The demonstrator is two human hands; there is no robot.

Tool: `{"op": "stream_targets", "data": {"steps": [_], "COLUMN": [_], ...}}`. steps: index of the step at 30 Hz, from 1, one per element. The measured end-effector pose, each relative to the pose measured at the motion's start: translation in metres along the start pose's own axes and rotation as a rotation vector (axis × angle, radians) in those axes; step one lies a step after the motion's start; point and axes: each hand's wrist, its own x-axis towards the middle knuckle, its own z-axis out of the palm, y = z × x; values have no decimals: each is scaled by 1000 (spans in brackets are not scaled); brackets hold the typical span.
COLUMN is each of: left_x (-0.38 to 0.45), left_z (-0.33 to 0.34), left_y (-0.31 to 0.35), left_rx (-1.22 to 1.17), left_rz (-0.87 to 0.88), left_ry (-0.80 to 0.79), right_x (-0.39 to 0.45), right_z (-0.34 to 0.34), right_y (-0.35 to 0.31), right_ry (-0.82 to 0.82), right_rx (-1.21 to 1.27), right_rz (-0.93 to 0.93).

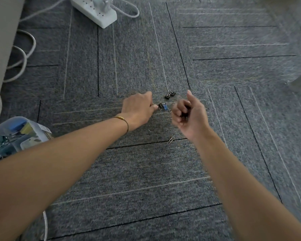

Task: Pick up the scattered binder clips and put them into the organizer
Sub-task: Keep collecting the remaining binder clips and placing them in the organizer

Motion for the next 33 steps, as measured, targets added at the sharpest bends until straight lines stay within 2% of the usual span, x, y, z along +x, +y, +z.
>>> {"op": "stream_targets", "data": {"steps": [3, 4, 7, 8, 10, 12, 17, 20, 23, 25, 27, 29, 31, 33], "left_x": [1, 1, -4, -7, -12, -12, -9, -4, 0, 3, 5, 6, 5, 4], "left_z": [2, 2, -6, -10, -14, -14, -14, -14, -14, -11, -7, -2, -1, -1], "left_y": [-2, -3, -6, -6, -8, -8, -3, -2, 0, -1, -2, -2, 2, 8], "left_rx": [-205, -402, -1336, -1570, -1804, -1850, -1733, -1668, -1468, -1249, -996, -742, -528, -327], "left_rz": [-46, -105, -329, -358, -394, -445, -523, -555, -582, -552, -459, -317, -193, -99], "left_ry": [-34, -78, -280, -342, -409, -436, -400, -383, -323, -241, -132, -67, -72, -86], "right_x": [5, 7, 17, 20, 24, 25, 27, 28, 29, 31, 31, 27, 17, 10], "right_z": [3, 5, 5, 5, 4, 3, 0, 2, 0, -3, -6, -7, -7, -10], "right_y": [-5, -7, -7, -6, -1, 6, 14, 16, 15, 15, 15, 12, 3, -5], "right_ry": [125, 129, 119, 138, 190, 212, 182, 161, 146, 164, 197, 200, 161, 91], "right_rx": [-228, -330, -554, -637, -935, -1210, -1638, -1806, -1898, -1862, -1602, -983, -372, -69], "right_rz": [22, 10, -39, -65, -160, -260, -395, -441, -544, -566, -510, -342, -190, -138]}}
